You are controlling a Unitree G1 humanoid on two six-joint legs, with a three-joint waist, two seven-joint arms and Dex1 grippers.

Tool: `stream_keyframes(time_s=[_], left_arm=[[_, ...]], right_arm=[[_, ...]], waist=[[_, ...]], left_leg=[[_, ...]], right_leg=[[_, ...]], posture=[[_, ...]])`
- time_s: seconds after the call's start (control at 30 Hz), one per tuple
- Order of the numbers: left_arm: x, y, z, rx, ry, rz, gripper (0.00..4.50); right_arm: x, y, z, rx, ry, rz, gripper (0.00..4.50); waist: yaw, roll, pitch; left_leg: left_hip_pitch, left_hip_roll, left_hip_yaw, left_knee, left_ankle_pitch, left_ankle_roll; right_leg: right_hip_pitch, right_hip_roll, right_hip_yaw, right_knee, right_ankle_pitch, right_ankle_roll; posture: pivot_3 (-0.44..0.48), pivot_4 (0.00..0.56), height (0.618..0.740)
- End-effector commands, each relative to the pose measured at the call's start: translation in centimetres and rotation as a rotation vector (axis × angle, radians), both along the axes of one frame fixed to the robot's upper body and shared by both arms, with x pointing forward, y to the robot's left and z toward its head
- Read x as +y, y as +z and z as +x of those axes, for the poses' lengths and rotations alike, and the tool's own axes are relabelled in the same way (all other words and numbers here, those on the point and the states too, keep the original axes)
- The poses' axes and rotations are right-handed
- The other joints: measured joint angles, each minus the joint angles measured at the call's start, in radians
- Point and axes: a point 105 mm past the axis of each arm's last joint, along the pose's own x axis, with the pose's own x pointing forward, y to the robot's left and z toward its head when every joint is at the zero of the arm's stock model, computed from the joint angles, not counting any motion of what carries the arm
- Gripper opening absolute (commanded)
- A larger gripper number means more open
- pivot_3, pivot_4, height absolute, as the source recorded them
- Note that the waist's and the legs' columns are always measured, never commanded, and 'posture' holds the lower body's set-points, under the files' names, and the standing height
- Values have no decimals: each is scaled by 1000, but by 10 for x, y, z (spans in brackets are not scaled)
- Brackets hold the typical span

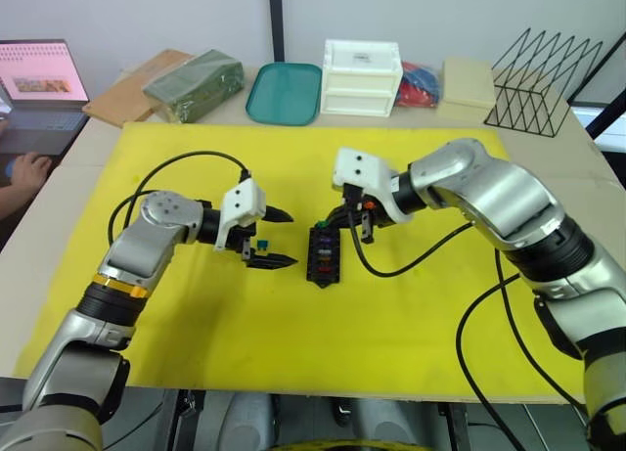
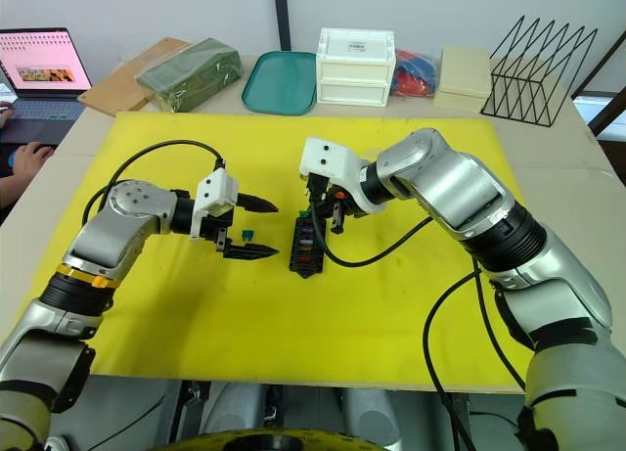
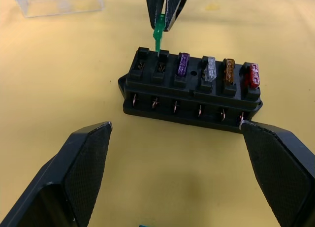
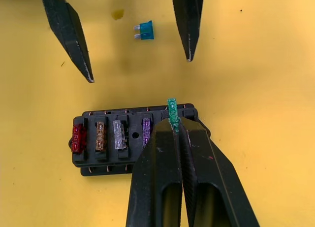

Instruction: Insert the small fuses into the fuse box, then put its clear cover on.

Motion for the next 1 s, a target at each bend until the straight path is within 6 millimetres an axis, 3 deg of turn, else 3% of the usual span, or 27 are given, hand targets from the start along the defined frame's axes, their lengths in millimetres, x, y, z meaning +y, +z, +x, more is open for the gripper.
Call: stream_keyframes(time_s=[0.03,1.0], left_arm=[[-3,10,4,-57,-11,-11,4458],[-6,11,0,-71,-3,-27,4458]], right_arm=[[1,3,1,-25,9,7,0],[1,-14,3,-15,-17,-14,0]], waist=[[0,0,0],[-1,0,0]], left_leg=[[0,0,0,0,0,0],[1,0,0,0,0,0]], right_leg=[[0,0,0,0,0,0],[0,0,0,1,0,0]], posture=[[0,150,740],[0,150,740]])
